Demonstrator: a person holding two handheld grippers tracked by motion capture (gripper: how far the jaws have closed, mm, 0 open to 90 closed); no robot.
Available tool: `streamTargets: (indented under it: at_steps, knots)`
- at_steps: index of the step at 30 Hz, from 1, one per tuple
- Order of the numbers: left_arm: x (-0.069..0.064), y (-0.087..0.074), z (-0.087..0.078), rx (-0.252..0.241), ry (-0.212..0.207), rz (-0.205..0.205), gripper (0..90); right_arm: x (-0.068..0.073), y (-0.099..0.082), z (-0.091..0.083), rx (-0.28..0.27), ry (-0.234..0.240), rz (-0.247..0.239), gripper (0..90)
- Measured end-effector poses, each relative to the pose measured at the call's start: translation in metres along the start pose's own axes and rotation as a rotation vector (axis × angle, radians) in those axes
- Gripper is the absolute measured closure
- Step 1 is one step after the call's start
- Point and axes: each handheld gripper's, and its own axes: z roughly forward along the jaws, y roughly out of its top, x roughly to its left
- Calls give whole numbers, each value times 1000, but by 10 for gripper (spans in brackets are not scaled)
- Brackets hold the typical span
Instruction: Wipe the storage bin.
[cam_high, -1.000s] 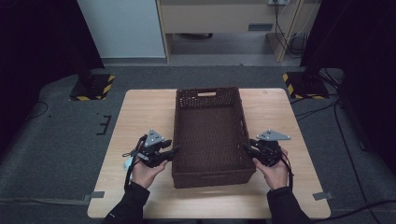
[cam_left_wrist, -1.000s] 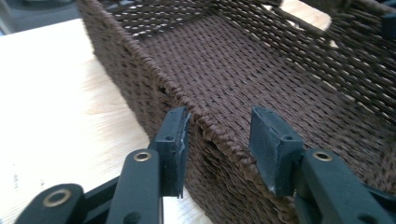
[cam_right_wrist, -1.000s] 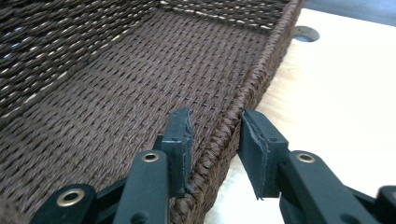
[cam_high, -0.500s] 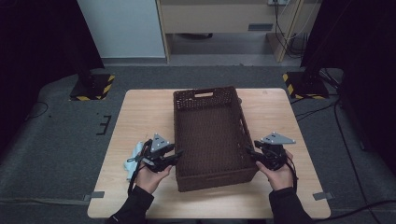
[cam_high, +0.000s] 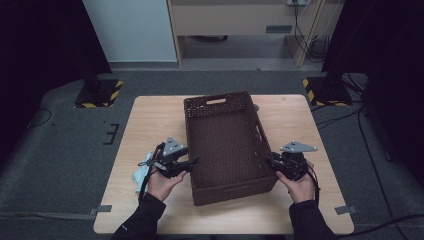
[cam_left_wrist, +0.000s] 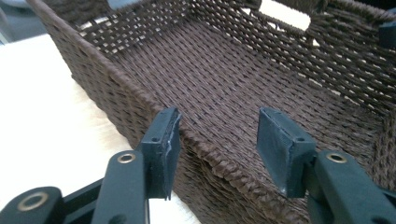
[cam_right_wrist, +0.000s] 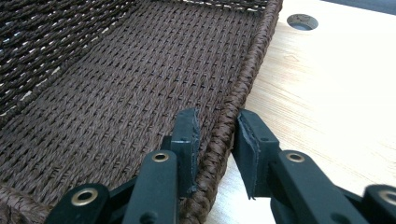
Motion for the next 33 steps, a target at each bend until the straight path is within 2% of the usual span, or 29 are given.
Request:
streamTargets:
  at_steps: [3,7,11,13,16,18,22,25,29,33]
  knots:
    - [-2,-2,0,20,15,15,493,1,0,-1,-7,-23,-15,673]
    - [-4,-6,-1,16,10,-7,500,2,2,-8,-18,-21,0,605]
    - [-9,-8,-2,11,5,-15,499,3,-1,-15,-9,-47,-6,660]
    - [-12,-9,-4,4,-1,-10,496,2,-2,-15,5,-58,1,728]
    - [-12,-6,-6,-3,-3,4,509,1,-2,-15,0,-71,10,761]
    - [-12,-5,-4,-17,0,3,490,0,-1,-14,-1,-83,7,770]
    - [-10,-4,2,-5,-9,5,469,-3,0,-10,-9,-109,13,785]
    - [-10,-3,3,-4,-13,7,460,-5,1,-6,-4,-128,14,758]
    - [-12,-4,2,-1,-11,-1,477,-5,1,-10,0,-130,12,724]
    - [-16,-5,1,-4,-27,-7,474,-7,0,-13,-1,-149,39,726]
